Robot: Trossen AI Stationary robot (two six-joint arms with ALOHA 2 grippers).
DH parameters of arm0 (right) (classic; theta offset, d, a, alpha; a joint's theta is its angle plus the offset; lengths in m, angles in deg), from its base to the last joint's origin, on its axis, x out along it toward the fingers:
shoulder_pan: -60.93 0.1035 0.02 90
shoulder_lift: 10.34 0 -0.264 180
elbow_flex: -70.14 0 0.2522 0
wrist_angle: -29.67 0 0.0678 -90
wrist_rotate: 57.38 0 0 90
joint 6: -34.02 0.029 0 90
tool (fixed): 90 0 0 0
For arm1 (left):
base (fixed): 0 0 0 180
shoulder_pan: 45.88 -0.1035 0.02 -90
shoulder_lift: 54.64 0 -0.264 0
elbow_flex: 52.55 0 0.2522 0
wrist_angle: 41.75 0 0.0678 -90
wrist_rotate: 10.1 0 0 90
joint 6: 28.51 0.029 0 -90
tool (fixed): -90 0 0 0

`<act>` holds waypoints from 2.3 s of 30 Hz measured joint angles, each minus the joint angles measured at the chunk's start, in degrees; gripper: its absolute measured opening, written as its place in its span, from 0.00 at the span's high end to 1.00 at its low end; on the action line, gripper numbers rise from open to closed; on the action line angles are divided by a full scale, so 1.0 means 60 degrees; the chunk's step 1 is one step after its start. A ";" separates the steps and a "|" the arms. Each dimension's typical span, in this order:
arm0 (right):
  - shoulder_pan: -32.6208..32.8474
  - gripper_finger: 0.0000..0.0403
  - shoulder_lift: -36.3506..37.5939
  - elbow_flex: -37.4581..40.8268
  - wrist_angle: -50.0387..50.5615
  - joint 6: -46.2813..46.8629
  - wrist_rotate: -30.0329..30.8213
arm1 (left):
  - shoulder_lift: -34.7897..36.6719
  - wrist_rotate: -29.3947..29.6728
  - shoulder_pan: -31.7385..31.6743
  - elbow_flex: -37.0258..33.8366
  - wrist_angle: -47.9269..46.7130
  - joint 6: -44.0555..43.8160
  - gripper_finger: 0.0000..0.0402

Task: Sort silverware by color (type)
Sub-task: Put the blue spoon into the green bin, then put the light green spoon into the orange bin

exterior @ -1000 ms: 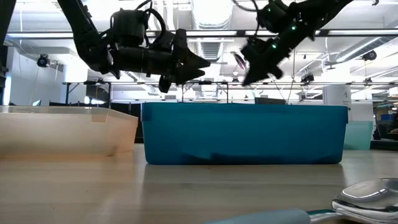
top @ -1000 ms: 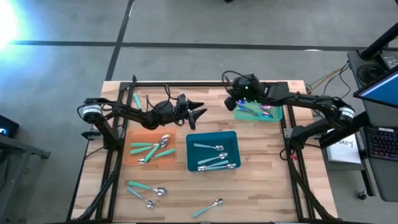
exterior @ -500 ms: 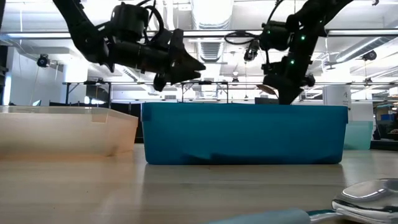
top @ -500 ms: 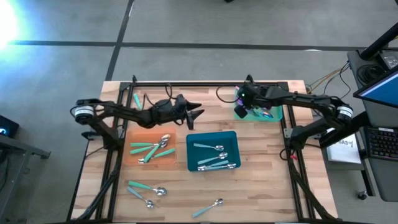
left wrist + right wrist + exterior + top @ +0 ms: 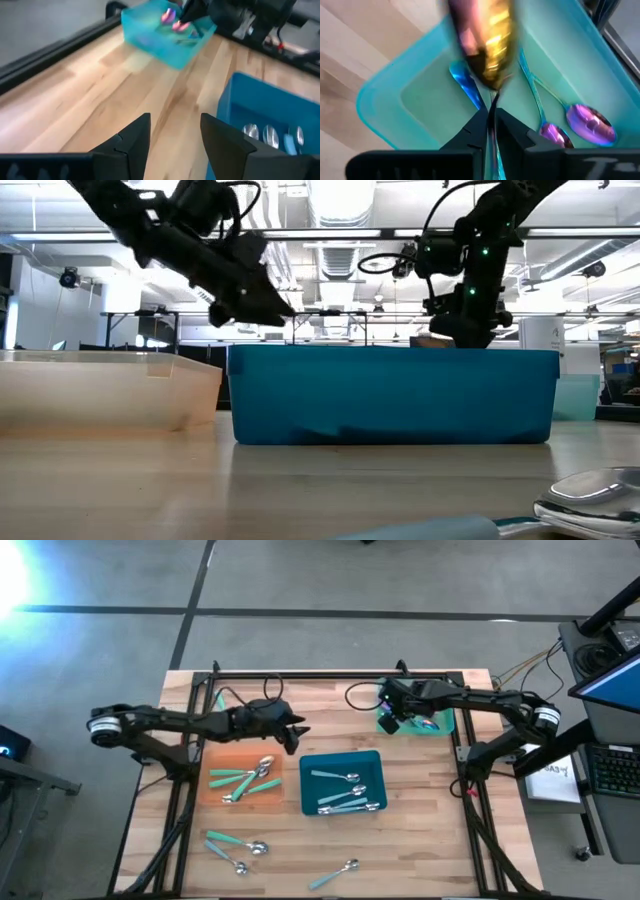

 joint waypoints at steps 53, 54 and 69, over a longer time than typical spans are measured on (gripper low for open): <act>0.0000 0.64 0.0011 0.0001 -0.0401 -0.0346 -0.0005 | 0.1214 0.4516 -0.2553 -0.1060 -0.8949 -0.5722 0.61; 0.0000 0.65 0.0011 0.0001 -0.0405 -0.0350 -0.0005 | 0.1123 0.4523 -0.2600 -0.1060 -0.8821 -0.5757 0.61; 0.0007 0.65 0.0013 0.0001 -0.0322 -0.0441 -0.0007 | -0.1181 0.4731 -0.3268 -0.1009 -0.8068 -0.6516 0.61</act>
